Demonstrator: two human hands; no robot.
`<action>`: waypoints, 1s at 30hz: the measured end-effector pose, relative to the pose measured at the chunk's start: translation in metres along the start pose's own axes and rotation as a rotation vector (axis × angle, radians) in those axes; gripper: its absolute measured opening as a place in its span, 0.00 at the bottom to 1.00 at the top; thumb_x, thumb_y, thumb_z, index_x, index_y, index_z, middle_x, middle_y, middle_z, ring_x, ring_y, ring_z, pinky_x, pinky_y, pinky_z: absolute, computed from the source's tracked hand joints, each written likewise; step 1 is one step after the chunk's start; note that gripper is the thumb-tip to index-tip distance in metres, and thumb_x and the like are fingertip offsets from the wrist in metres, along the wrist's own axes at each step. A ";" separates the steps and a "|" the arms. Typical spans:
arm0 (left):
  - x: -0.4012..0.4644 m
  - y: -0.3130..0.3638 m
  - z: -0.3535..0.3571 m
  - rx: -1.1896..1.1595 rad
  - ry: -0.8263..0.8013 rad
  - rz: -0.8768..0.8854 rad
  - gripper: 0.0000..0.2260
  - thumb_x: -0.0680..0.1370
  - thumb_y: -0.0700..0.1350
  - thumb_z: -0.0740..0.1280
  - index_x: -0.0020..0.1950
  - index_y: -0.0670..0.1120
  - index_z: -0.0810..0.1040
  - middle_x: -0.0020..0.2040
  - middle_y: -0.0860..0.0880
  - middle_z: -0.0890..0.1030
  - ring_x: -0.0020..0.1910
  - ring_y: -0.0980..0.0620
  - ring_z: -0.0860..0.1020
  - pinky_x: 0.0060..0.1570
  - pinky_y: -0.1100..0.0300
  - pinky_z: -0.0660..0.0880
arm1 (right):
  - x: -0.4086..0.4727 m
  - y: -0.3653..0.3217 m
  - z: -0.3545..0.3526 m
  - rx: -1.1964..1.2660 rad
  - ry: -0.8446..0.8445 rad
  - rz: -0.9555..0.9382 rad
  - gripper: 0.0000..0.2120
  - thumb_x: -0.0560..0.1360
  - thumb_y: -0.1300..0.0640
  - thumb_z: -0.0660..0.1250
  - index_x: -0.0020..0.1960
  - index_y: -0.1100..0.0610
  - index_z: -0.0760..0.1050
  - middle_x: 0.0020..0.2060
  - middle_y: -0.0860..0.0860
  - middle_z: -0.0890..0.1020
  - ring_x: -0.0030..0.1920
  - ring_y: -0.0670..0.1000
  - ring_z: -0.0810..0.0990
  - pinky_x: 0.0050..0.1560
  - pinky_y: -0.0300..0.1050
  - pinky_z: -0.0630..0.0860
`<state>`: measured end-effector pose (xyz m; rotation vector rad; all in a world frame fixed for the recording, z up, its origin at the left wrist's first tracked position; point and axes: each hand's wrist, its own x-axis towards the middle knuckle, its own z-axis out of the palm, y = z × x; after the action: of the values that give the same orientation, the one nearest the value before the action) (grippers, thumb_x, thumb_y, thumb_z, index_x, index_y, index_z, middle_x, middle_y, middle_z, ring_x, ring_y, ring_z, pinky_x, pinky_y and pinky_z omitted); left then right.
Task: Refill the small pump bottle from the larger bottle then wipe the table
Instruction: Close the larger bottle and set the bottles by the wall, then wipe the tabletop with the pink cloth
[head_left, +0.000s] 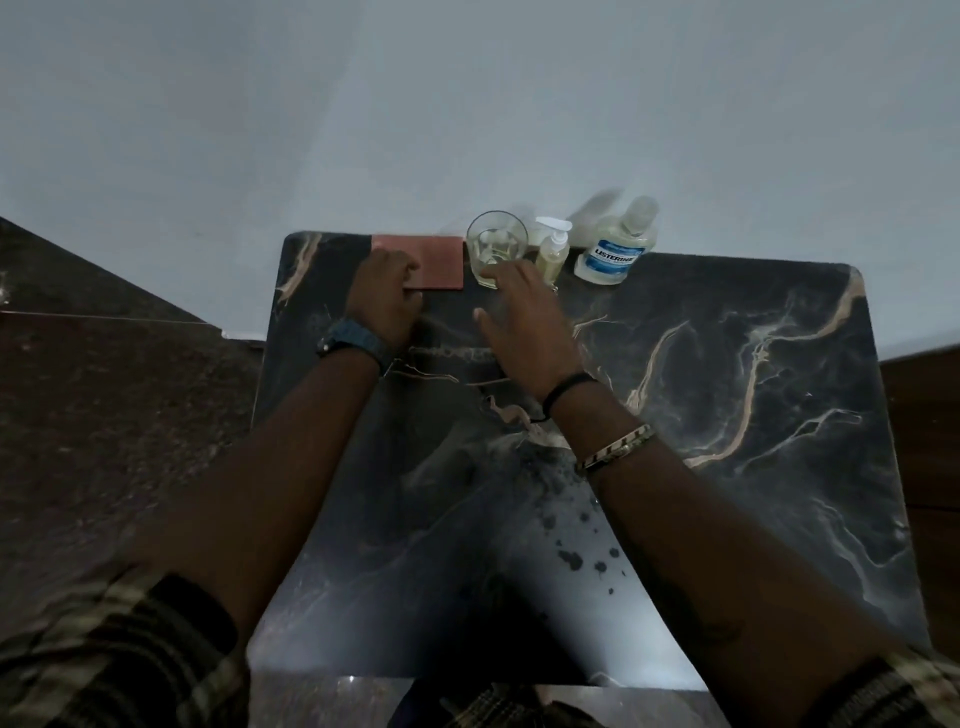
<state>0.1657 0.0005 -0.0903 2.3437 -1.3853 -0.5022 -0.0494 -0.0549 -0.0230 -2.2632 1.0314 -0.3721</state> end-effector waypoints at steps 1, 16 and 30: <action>0.009 -0.003 0.004 0.042 -0.030 0.017 0.19 0.77 0.38 0.72 0.68 0.38 0.79 0.67 0.37 0.78 0.67 0.36 0.75 0.69 0.48 0.71 | 0.002 0.000 0.002 -0.008 0.008 -0.009 0.19 0.79 0.61 0.72 0.69 0.61 0.76 0.66 0.56 0.76 0.65 0.55 0.77 0.64 0.49 0.76; 0.051 -0.011 0.017 0.437 -0.213 0.200 0.14 0.82 0.39 0.66 0.66 0.37 0.82 0.67 0.36 0.78 0.67 0.33 0.74 0.67 0.42 0.72 | -0.027 0.024 -0.010 0.019 0.041 0.034 0.14 0.79 0.67 0.69 0.64 0.62 0.80 0.63 0.57 0.78 0.62 0.56 0.79 0.64 0.49 0.76; -0.113 0.041 -0.003 0.346 0.014 0.206 0.09 0.83 0.42 0.64 0.60 0.42 0.79 0.61 0.40 0.77 0.60 0.37 0.75 0.55 0.43 0.71 | -0.132 0.030 -0.036 0.229 0.136 0.114 0.09 0.80 0.66 0.71 0.59 0.61 0.83 0.56 0.53 0.83 0.57 0.52 0.82 0.59 0.54 0.81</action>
<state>0.0846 0.0826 -0.0549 2.4150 -1.8042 -0.1978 -0.1714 0.0144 -0.0144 -1.9885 1.1199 -0.5723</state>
